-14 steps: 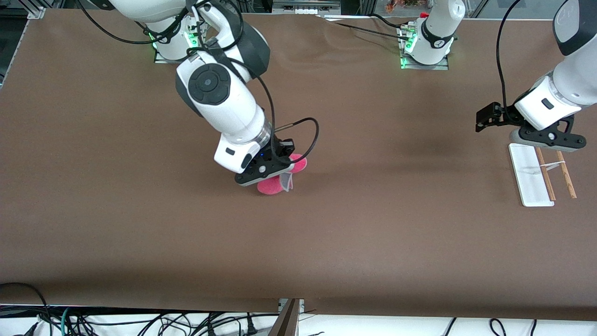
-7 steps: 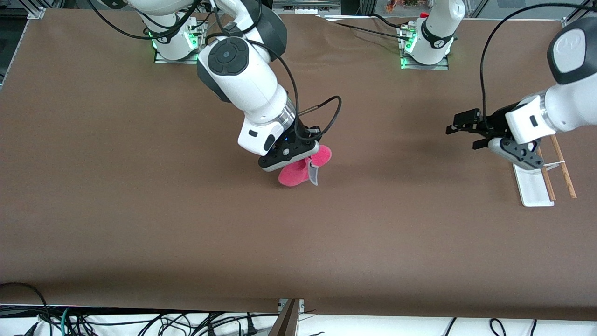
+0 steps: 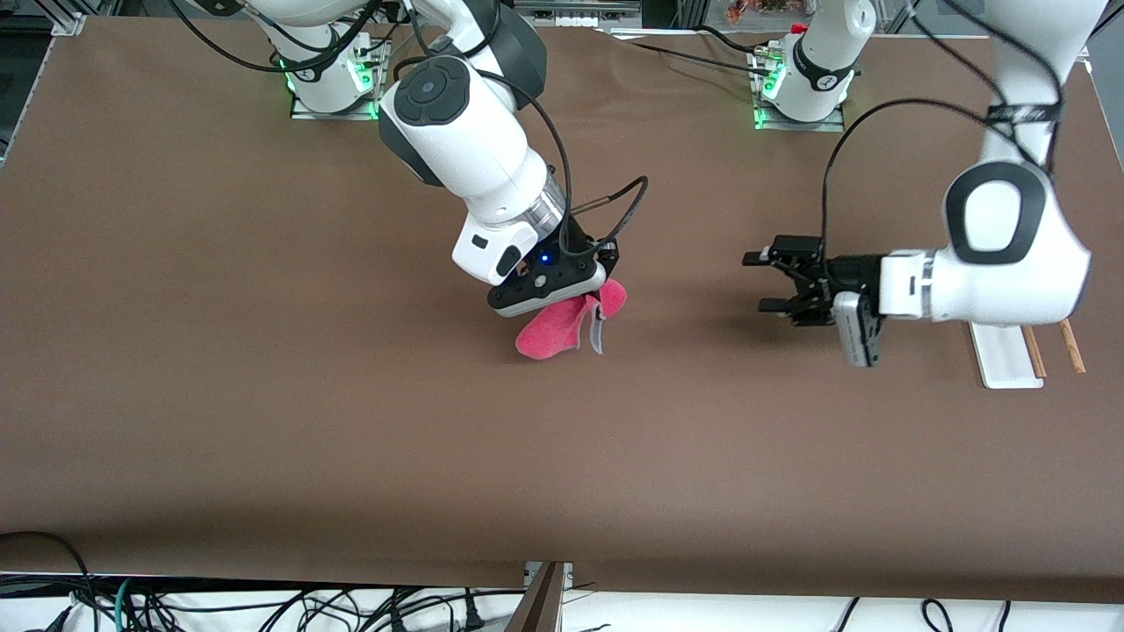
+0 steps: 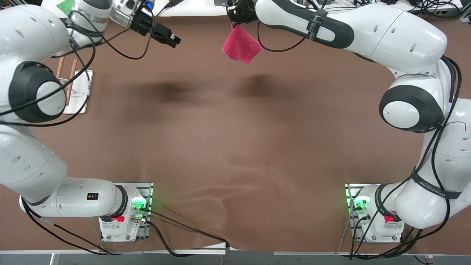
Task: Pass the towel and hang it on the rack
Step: 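Lift the towel with the right gripper while the left gripper approaches, then grasp the towel edge with the left gripper beside the right gripper, then open the right gripper while the left gripper carries the towel away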
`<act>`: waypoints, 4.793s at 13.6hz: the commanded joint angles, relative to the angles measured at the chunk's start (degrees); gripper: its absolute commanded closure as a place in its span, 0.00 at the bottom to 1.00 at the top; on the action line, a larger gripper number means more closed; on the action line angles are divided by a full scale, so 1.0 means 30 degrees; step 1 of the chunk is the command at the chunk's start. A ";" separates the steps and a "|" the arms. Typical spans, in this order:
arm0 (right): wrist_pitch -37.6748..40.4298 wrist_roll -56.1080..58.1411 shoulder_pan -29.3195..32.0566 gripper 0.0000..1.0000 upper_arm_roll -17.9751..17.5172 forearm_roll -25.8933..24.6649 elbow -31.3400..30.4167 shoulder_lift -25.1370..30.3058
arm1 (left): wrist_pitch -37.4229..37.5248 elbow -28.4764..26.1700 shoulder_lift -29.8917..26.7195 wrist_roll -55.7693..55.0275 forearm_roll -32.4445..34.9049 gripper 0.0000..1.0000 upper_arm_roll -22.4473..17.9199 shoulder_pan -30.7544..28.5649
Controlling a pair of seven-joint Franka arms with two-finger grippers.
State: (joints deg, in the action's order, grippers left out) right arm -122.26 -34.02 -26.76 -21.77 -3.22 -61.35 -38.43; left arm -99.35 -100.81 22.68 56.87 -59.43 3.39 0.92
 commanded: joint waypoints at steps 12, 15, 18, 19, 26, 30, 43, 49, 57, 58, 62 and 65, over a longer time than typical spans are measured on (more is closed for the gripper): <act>-0.0292 -0.0496 -0.0103 1.00 -0.0068 0.0077 0.0176 0.0096 | 0.0214 0.4485 0.5301 0.5679 -0.9193 0.00 0.0828 0.2447; -0.0292 -0.0467 -0.0073 1.00 -0.0069 0.0077 0.0176 0.0067 | 0.1297 0.3579 0.5419 0.6442 -0.9459 0.01 0.1007 0.2388; -0.0292 -0.0467 -0.0074 1.00 -0.0068 0.0077 0.0176 0.0096 | 0.1974 0.2961 0.5389 0.7641 -0.9518 0.07 0.1036 0.2241; -0.0292 -0.0467 -0.0073 1.00 -0.0068 0.0077 0.0176 0.0096 | 0.1975 0.2930 0.5389 0.7906 -0.9518 0.14 0.1037 0.2270; -0.0292 -0.0438 -0.0073 1.00 -0.0068 0.0077 0.0147 0.0096 | 0.2004 0.2872 0.5301 0.8026 -0.9781 0.38 0.1330 0.2300; -0.0292 -0.0438 -0.0073 1.00 -0.0068 0.0077 0.0147 0.0096 | 0.2004 0.2872 0.5272 0.8026 -0.9781 0.60 0.1388 0.2271; -0.0175 -0.0292 0.0102 0.78 -0.0010 0.0136 0.0147 0.0067 | 0.2649 0.2901 0.5213 0.8026 -0.9752 0.85 0.1388 0.2095; -0.0116 -0.0057 0.0102 0.00 0.0049 0.0136 0.0147 0.0096 | 0.2677 0.2930 0.5155 0.7997 -0.9723 1.00 0.1359 0.2095; 0.0001 -0.0057 0.0394 0.00 0.0166 0.0107 0.0147 0.0096 | 0.3469 0.3659 0.4570 0.7297 -0.7622 1.00 0.1154 0.0985; 0.0059 -0.0057 0.0598 0.00 0.0137 0.0107 0.0147 0.0096 | 0.3556 0.4185 0.4569 0.6743 -0.6511 1.00 0.1154 0.0546; 0.1343 0.1080 0.1331 0.00 0.0166 -0.0040 0.0147 0.0096 | 0.6361 0.6822 0.4540 0.5273 0.0164 1.00 0.1154 -0.1795; 0.3392 0.3014 0.2384 0.00 0.0195 -0.0098 0.0147 0.0504 | 0.8589 0.8695 0.4569 0.5272 0.4153 1.00 0.1154 -0.4225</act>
State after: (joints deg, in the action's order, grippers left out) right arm -116.21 -28.37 -21.47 -20.82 -3.29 -61.30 -38.37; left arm -77.46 -78.83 36.26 73.85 -52.87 6.27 -7.67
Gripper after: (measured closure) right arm 0.000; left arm 0.974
